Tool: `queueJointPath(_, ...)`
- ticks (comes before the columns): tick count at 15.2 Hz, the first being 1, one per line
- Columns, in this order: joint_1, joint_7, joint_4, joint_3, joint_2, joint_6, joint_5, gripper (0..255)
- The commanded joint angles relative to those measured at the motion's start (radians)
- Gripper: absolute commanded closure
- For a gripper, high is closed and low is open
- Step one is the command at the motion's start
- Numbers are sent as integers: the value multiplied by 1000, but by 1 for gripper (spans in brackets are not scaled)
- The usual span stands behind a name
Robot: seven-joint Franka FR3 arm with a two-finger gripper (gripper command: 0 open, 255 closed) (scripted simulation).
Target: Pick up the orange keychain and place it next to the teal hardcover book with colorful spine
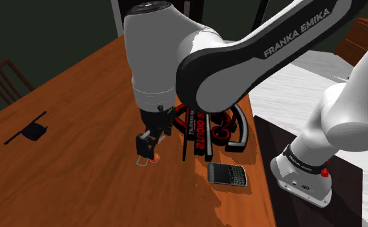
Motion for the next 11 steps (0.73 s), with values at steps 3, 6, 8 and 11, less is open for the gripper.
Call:
queueJointPath(3,17,55,22,9,82,37,-64,0)
queueJointPath(6,21,72,6,5,110,74,-87,0)
queueJointPath(8,24,84,-4,2,129,98,-105,0)
queueJointPath(11,26,88,-6,0,135,105,-110,0)
